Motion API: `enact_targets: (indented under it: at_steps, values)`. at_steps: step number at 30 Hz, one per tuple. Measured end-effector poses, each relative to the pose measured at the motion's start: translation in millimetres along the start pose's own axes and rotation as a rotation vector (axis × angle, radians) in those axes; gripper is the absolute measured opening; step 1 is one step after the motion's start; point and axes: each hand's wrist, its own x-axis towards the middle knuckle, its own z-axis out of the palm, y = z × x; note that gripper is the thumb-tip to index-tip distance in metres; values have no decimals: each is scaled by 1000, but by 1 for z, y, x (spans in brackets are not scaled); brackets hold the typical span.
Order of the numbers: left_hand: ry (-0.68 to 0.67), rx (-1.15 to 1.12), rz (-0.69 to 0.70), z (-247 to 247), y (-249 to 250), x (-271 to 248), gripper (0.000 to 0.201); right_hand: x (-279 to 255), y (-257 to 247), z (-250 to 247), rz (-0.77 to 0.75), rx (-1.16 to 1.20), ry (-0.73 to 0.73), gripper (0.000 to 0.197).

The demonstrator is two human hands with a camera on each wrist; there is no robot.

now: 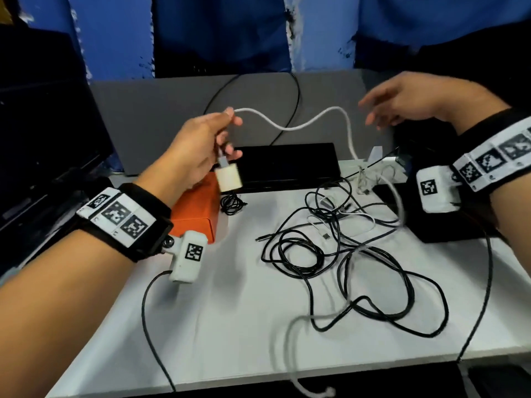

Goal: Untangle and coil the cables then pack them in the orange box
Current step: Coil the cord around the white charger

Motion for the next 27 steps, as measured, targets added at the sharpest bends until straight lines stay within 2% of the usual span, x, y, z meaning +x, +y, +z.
enact_targets:
  at_steps: [2, 4, 8, 10, 13, 15, 17, 20, 23, 27]
  values:
    - [24, 84, 25, 4, 6, -5, 25, -12, -23, 9, -69, 52, 124, 20]
    - [16, 130, 22, 13, 11, -12, 26, -29, -59, 22, -211, 66, 174, 25]
    - [-80, 106, 17, 35, 25, -35, 30, -56, -115, 79, -401, -108, 104, 44]
    - [-121, 55, 1, 40, 30, -51, 32, -60, -122, 115, -480, -93, 143, 48]
    - [-175, -12, -71, 35, 27, -76, 33, -67, -111, 153, -509, 92, 340, 44]
    - [-237, -57, -123, 30, 19, -91, 35, -74, -105, 168, -450, 62, 384, 30]
    - [-296, -154, -136, 23, 13, -105, 35, -80, -99, 176, -360, 27, 333, 19]
    - [-344, -317, -59, 14, 10, -120, 41, -88, -95, 175, -308, 150, 246, 24]
    - [-294, -398, 69, 13, 8, -129, 42, -97, -97, 176, -363, 46, 168, 26]
    - [-210, -359, 214, 12, 6, -131, 42, -114, -104, 181, -460, -204, 27, 24]
